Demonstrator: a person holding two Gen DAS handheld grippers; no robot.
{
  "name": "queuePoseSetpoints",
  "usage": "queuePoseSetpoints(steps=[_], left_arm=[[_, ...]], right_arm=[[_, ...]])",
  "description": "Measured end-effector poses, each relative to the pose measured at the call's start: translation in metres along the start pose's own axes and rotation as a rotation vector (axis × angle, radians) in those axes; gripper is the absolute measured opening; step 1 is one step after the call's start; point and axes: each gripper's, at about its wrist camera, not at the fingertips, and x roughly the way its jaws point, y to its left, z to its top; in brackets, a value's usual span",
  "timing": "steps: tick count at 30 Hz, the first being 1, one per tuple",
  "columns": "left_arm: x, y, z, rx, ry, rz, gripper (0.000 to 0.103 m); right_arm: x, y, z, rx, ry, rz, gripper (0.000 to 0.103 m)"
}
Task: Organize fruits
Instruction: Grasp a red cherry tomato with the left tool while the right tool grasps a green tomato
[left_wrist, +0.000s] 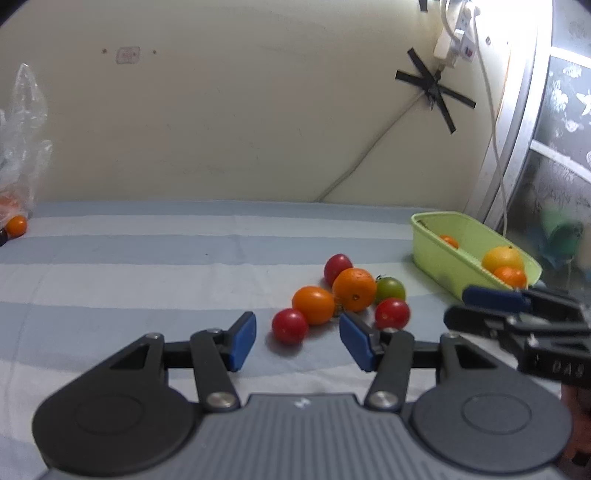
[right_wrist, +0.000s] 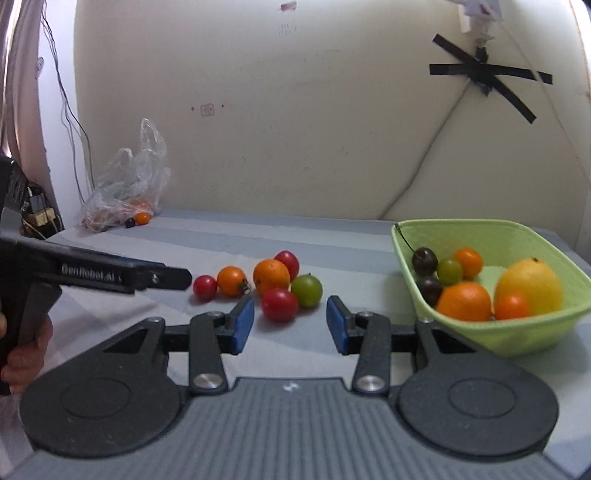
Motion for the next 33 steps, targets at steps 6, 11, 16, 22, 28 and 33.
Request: queuePoseSetpoints(steps=[6,11,16,22,28,33], left_arm=[[-0.008,-0.026,-0.005,0.1,-0.036,-0.06,0.051],[0.011,-0.065,-0.013,0.3,-0.031,-0.077,0.051],[0.032,-0.085,-0.011,0.367,-0.007,-0.101,0.051],[0.051,-0.099,-0.01,0.4,0.009,-0.073,0.051],[0.048,-0.091,-0.01,0.349,0.008,-0.05,0.031],[0.03,-0.083,-0.013,0.285,0.012,-0.08,0.031]], right_arm=[[0.024,-0.005,0.019,0.002,0.008,-0.02,0.045],[0.053,-0.018,0.037,0.026,0.105,0.015,0.036],[0.075,-0.02,0.038,0.008,0.229,0.034,0.036],[0.074,-0.017,0.035,-0.02,0.257,0.045,0.035],[0.074,-0.018,0.036,-0.037,0.262,0.055,0.033],[0.077,-0.019,0.036,-0.029,0.27,0.093,0.026]])
